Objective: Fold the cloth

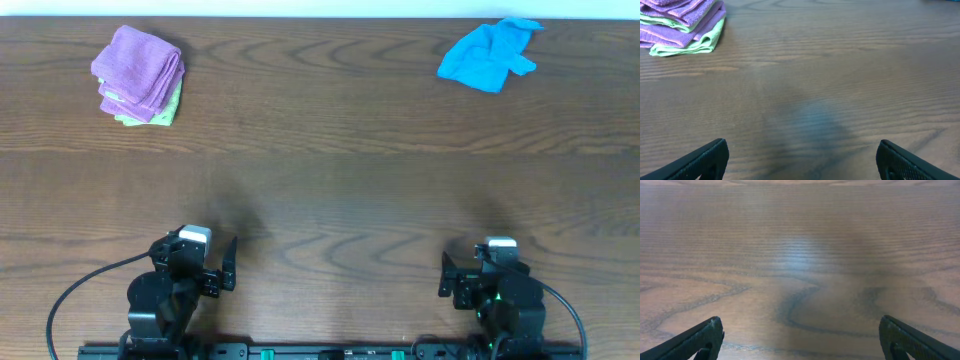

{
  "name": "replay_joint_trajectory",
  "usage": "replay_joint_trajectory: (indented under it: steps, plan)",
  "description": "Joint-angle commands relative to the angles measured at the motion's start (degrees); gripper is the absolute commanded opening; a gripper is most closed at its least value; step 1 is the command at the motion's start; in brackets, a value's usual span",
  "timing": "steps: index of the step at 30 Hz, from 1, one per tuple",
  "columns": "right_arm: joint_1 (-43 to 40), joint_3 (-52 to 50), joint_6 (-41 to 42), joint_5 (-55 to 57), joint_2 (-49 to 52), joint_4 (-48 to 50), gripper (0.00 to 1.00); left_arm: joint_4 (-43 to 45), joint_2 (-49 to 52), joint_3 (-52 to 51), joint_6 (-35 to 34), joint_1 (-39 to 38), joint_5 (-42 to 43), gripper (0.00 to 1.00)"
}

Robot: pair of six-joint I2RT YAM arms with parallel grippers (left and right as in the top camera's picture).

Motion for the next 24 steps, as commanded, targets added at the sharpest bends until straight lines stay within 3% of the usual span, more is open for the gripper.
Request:
replay_joint_trajectory:
  steps: [1,7,13,16,19,24]
  plan:
    - [-0.44,-0.72,0.81,0.28,-0.52,3.37,0.99,0.2,-0.42,-0.92,1.01,0.37,-0.63,0.95]
    - [-0.44,-0.72,37.64,-7.82,-0.52,15.45,0.99,0.2,-0.42,-0.92,1.01,0.37,-0.63,0.95]
    - [-0.46,-0.81,46.01,-0.2,-0.5,21.44,0.99,0.2,-0.42,-0.92,1.01,0.37,-0.63,0.95]
    - [-0.5,-0.83,44.5,2.08,-0.04,27.96,0.99,0.2,-0.42,-0.92,1.03,0.37,-0.63,0.95]
    - [-0.5,-0.83,35.91,0.9,3.48,36.41,0.99,0.2,-0.42,-0.92,1.01,0.37,-0.63,0.95]
    - [-0.7,-0.79,27.87,0.57,21.38,50.27,0.98,0.2,-0.42,-0.92,1.01,0.37,-0.63,0.95]
